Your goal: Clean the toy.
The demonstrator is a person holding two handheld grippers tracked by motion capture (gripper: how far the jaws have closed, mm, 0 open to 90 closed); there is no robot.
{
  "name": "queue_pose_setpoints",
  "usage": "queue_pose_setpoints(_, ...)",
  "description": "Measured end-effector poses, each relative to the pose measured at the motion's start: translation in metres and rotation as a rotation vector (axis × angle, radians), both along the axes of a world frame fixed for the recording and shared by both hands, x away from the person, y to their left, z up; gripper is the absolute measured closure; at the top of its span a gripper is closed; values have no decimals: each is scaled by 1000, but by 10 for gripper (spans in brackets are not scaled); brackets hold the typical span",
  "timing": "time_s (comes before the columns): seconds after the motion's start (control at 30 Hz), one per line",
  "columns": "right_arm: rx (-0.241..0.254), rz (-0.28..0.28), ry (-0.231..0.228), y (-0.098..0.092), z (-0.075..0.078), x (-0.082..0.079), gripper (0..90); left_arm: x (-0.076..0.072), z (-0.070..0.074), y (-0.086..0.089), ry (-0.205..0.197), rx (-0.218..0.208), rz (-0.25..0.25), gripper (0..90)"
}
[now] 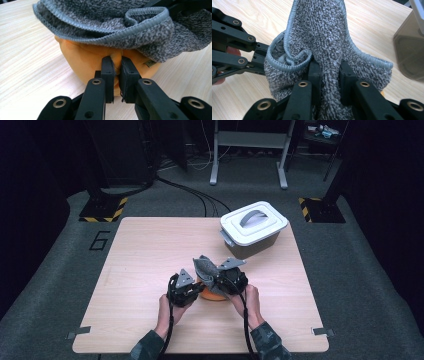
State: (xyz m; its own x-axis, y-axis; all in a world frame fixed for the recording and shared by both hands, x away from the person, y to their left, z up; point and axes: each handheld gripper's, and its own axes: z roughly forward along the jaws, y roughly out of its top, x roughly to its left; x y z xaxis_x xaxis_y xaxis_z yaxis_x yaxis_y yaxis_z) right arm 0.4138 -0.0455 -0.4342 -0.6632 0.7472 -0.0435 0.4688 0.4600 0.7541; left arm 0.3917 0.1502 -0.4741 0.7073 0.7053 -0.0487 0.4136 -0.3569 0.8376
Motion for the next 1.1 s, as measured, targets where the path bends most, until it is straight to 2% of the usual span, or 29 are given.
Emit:
queue_pose_setpoints(0.17,-32,-19,-26,-12,0,-5,759,0,-1,2,6,-7,2,830)
queue_pose_setpoints(0.23,-15,-49,-9,-19,-2,-6,759,0,-2,2,7,-11,5,830)
queue_pose_setpoints(0.4,-23,-101,-7,-42,-10,-5,761,0,-2,2,6,-13,5,830)
queue_pose_setpoints(0.53,-16,-156,18,-60,-22,-2,761,0,-2,2,4,-17,4,830)
queue_pose_setpoints(0.67,-25,-181,26,-66,-28,0,761,-1,-2,1,3,-20,4,830)
queue_pose_setpoints(0.73,-18,-195,27,-67,-24,-1,760,-1,-1,0,-3,-16,7,830)
queue_pose_setpoints(0.83,-11,-173,-27,-62,-11,-6,759,0,0,2,5,-9,-2,830)
queue_pose_setpoints(0.9,10,-135,-57,-55,-1,-11,759,0,0,3,7,-10,-2,829)
queue_pose_setpoints(1.0,21,-71,-59,-36,9,-20,759,0,0,2,4,-11,0,829)
queue_pose_setpoints(1.1,-43,-42,-53,-19,3,-16,760,1,0,3,3,-12,5,826)
